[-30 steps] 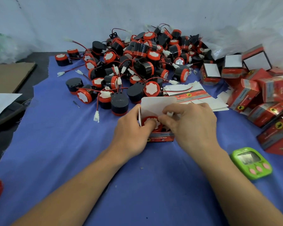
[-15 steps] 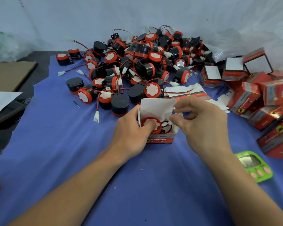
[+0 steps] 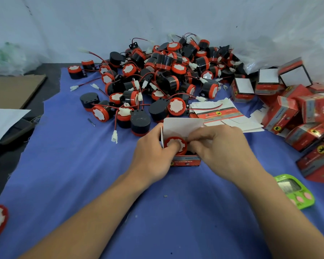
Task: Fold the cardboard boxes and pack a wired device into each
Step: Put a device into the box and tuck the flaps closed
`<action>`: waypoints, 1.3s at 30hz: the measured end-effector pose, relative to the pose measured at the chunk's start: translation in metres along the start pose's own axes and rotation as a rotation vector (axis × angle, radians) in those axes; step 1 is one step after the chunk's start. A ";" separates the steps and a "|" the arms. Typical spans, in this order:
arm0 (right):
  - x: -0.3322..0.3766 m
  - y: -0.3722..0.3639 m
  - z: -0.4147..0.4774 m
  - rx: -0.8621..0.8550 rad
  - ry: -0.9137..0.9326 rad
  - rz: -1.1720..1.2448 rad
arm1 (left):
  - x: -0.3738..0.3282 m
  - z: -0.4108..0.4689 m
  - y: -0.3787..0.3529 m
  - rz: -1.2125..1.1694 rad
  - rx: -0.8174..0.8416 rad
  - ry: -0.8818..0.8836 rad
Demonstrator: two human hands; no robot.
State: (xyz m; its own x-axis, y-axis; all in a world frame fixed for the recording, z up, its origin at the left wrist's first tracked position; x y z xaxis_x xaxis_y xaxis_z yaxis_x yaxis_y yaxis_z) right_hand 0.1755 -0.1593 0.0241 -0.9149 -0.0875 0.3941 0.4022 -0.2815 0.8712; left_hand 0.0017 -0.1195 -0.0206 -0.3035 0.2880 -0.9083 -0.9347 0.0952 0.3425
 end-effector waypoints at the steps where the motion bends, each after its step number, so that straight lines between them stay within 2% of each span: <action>1: -0.002 0.001 -0.001 0.017 0.013 -0.006 | 0.000 0.000 0.000 -0.002 0.002 0.000; 6: -0.001 -0.002 0.005 -0.061 -0.019 0.029 | 0.002 0.001 0.000 0.002 0.001 -0.002; 11: 0.007 -0.005 0.003 -0.343 -0.114 -0.032 | 0.001 0.001 0.000 -0.003 -0.009 0.013; 14: 0.007 -0.007 0.002 -0.429 -0.188 0.060 | 0.001 0.001 0.001 -0.007 -0.011 0.008; 17: -0.001 -0.010 0.004 -0.312 -0.301 0.303 | 0.002 0.001 0.001 -0.020 0.006 -0.007; 20: -0.012 -0.022 0.009 -0.028 -0.403 0.459 | 0.002 0.001 0.001 -0.022 0.010 -0.001; 21: -0.014 -0.026 0.008 0.021 -0.441 0.506 | 0.002 0.001 0.001 -0.016 0.014 0.002; 24: -0.011 -0.028 0.006 0.047 -0.500 0.614 | 0.002 0.001 0.001 -0.003 0.017 0.001; 29: -0.010 -0.027 0.013 0.041 -0.543 0.517 | 0.002 0.001 -0.001 -0.010 0.028 0.000; 35: 0.012 -0.026 0.006 -0.105 -0.434 -0.035 | -0.001 0.000 0.000 -0.008 0.021 -0.022; 37: 0.009 -0.027 0.004 -0.111 -0.423 -0.026 | -0.003 -0.001 0.001 -0.003 0.016 -0.022; 39: 0.005 -0.027 0.003 -0.094 -0.385 0.086 | -0.003 -0.001 0.001 -0.002 0.014 -0.023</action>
State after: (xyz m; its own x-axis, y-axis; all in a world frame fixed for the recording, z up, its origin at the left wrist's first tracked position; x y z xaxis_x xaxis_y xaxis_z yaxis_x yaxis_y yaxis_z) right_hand 0.1599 -0.1495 0.0030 -0.7908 0.2447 0.5611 0.4559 -0.3763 0.8066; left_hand 0.0019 -0.1211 -0.0177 -0.2969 0.3092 -0.9035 -0.9327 0.1087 0.3438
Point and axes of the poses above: each hand's wrist, its own z-axis towards the middle knuckle, its own y-axis out of the back of the hand, x = y × z, the point moved 4 cm from there along z, towards the middle knuckle, and after that the axes turned 8 degrees about -z, right-handed, at the moved point
